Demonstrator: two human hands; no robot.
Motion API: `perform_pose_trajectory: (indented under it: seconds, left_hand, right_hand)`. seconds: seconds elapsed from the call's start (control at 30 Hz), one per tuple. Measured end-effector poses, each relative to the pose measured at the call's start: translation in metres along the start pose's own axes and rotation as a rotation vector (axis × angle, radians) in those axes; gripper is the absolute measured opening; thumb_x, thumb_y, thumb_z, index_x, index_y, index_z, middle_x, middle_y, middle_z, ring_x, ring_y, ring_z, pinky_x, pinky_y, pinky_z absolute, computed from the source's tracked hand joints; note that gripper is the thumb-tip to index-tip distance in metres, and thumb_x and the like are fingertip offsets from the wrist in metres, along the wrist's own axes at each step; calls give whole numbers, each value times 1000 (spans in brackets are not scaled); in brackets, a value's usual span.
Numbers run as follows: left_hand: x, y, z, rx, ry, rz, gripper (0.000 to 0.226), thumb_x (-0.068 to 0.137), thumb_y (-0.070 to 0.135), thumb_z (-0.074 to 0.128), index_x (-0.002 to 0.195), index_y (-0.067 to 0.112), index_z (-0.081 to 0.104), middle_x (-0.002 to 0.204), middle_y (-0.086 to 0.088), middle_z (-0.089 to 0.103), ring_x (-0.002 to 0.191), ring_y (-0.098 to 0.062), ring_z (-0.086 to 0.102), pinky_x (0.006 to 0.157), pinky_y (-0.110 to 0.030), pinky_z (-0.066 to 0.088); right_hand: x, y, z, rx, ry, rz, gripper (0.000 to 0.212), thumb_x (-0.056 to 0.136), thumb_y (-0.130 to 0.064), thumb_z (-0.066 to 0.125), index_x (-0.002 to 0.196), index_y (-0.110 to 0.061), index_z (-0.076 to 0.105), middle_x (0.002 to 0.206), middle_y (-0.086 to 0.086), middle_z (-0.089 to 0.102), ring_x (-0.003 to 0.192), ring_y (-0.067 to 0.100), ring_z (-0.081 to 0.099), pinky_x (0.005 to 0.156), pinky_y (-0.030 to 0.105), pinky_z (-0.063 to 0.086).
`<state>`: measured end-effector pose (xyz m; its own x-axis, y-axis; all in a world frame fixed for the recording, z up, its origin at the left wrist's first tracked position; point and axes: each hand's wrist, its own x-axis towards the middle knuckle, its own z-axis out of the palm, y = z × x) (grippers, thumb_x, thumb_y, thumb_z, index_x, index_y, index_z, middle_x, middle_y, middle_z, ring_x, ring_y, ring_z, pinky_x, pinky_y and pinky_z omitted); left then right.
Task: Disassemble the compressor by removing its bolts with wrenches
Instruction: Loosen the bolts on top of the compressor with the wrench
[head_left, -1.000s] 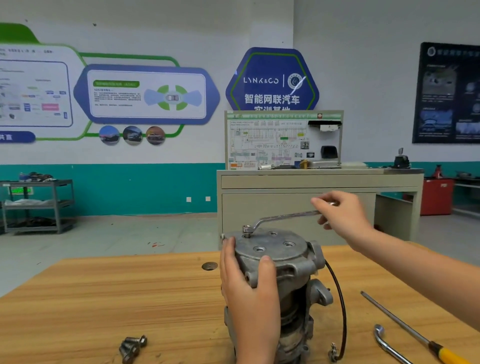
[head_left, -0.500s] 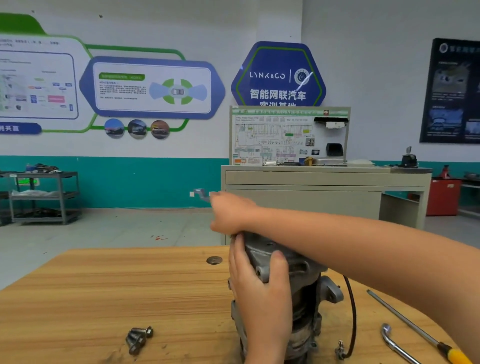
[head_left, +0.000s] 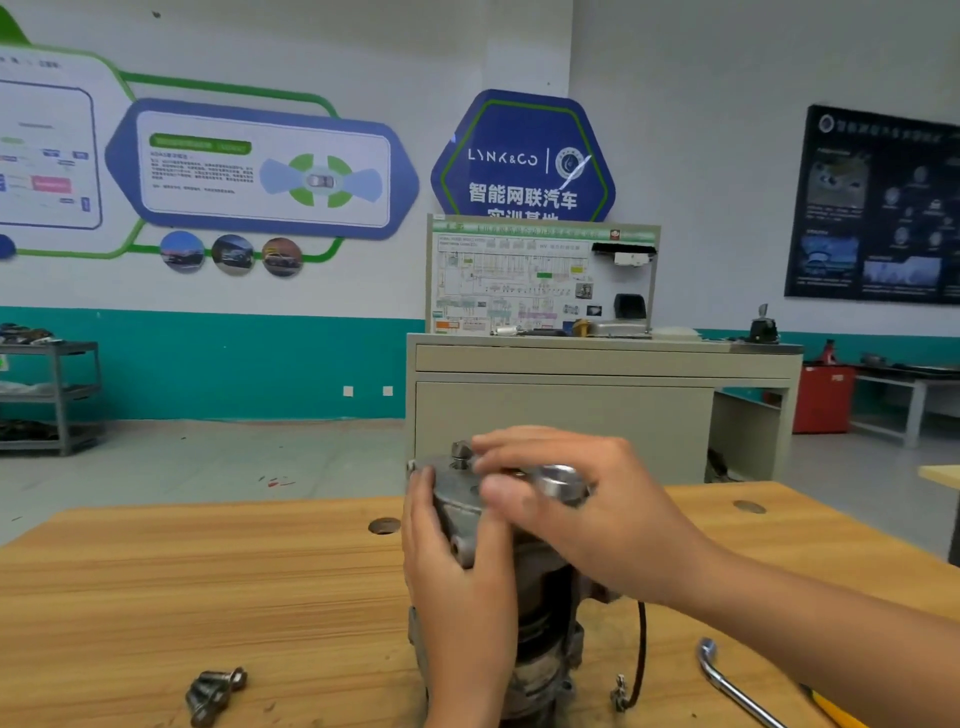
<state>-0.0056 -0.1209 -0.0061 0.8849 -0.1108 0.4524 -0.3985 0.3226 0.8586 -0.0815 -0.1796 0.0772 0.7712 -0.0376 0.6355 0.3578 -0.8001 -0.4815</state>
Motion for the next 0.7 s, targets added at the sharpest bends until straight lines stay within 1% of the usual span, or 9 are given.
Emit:
perform_pose_trajectory:
  seconds: [0.03, 0.1, 0.23, 0.33, 0.47, 0.53, 0.57, 0.67, 0.7]
  left_hand:
    - [-1, -1, -1, -9, 18, -5, 58, 78, 63, 49, 131, 43, 38, 143, 13, 38, 132, -15, 38, 107, -45, 36]
    - [-2, 1, 0, -7, 34, -10, 63, 73, 50, 49, 134, 43, 37, 143, 16, 37, 131, -11, 38, 108, -45, 36]
    - [-3, 1, 0, -9, 32, -23, 70, 67, 47, 48, 136, 44, 36, 142, 19, 37, 131, -7, 36, 108, -43, 35]
    - [-4, 2, 0, -15, 29, -19, 71, 67, 47, 48, 137, 44, 34, 143, 20, 35, 131, -4, 33, 109, -39, 33]
    - [-4, 2, 0, -12, 32, -44, 70, 67, 46, 48, 136, 44, 35, 144, 17, 36, 131, -5, 34, 109, -40, 34]
    - [-4, 3, -1, -13, 26, -47, 63, 70, 48, 48, 132, 48, 34, 143, 18, 36, 131, -6, 34, 109, -41, 35]
    - [-5, 3, -1, -14, 25, -46, 57, 73, 49, 48, 129, 50, 33, 143, 18, 35, 131, -6, 34, 109, -41, 35]
    - [-5, 3, -1, -18, 7, -46, 50, 80, 45, 53, 123, 54, 30, 143, 21, 33, 132, -4, 31, 109, -41, 34]
    - [-5, 3, -2, -21, 2, -48, 50, 82, 42, 55, 123, 55, 29, 143, 22, 32, 133, -3, 30, 110, -40, 33]
  right_hand:
    - [-3, 6, -6, 62, 57, 49, 28, 76, -55, 59, 89, -33, 71, 103, -21, 67, 101, -12, 54, 81, 5, 42]
    - [-3, 21, -17, 160, 185, 175, 30, 80, -56, 55, 83, -32, 72, 91, -23, 69, 91, -13, 58, 73, 3, 42]
    - [15, 67, -36, 322, 437, 542, 21, 82, -36, 63, 94, -19, 65, 87, -4, 70, 79, 7, 62, 74, 26, 46]
    - [43, 101, -36, 214, 489, 695, 35, 81, -29, 68, 107, -9, 55, 89, 6, 60, 71, 15, 53, 65, 28, 41]
    - [101, 119, -27, 11, 310, 783, 14, 84, -15, 63, 87, -3, 57, 64, 6, 47, 51, 16, 38, 47, 26, 32]
    - [128, 115, -20, -165, 102, 808, 25, 89, -22, 60, 73, -5, 51, 63, 8, 51, 51, 17, 44, 47, 25, 36]
    - [139, 111, -15, -244, -16, 801, 31, 91, -29, 57, 74, -5, 49, 69, 10, 54, 55, 18, 49, 50, 25, 40]
    - [162, 95, 9, -439, -282, 731, 35, 92, -40, 52, 98, -5, 49, 98, 11, 57, 74, 20, 59, 62, 27, 48]
    - [168, 89, 19, -447, -332, 699, 32, 92, -36, 52, 103, -6, 49, 99, 9, 56, 74, 18, 59, 57, 22, 49]
